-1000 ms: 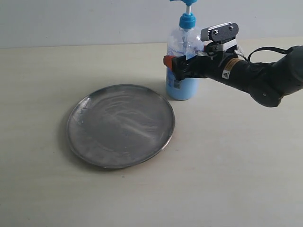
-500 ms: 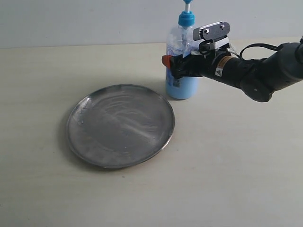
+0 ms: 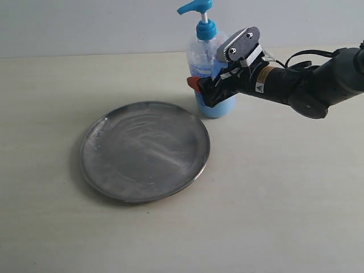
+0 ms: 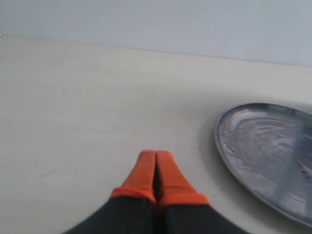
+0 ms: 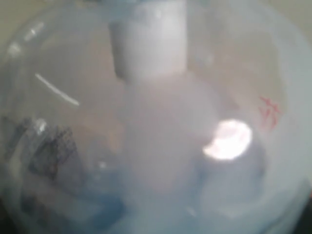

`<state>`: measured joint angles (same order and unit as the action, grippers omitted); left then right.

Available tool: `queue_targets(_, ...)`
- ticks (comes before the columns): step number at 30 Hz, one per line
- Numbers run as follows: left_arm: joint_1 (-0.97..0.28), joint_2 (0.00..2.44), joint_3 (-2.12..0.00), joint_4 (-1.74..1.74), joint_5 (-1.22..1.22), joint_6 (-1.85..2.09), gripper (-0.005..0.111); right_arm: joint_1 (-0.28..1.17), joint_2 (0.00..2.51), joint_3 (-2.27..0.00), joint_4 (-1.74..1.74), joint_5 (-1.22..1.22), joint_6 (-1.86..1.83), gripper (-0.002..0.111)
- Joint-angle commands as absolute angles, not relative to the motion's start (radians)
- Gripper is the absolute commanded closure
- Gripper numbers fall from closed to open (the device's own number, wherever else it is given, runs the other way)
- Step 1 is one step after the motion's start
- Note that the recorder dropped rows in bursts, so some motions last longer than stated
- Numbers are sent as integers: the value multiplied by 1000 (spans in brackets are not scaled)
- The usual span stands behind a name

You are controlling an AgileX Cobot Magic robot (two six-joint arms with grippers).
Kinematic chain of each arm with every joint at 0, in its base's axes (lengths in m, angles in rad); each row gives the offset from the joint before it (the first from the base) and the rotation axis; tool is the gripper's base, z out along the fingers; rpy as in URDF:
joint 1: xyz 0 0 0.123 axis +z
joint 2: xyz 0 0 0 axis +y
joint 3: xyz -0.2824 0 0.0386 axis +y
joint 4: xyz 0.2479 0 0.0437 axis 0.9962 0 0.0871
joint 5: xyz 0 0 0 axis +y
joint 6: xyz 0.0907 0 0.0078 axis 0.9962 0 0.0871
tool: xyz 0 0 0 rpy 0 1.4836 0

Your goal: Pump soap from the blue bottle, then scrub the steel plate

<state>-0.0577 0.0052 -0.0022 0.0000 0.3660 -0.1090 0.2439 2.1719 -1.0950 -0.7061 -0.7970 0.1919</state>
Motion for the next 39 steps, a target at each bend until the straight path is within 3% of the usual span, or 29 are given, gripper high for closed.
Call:
queue_targets(1, -60, 0, 0, -6, 358, -112, 106, 245, 2137, -1104, -755, -778, 133, 108)
queue_targets(14, -60, 0, 0, -6, 358, -112, 106, 333, 2137, -1104, -713, -728, 17, 108)
queue_targets(39, -60, 0, 0, -6, 358, -112, 106, 336, 2142, -1104, -706, -732, -45, 108)
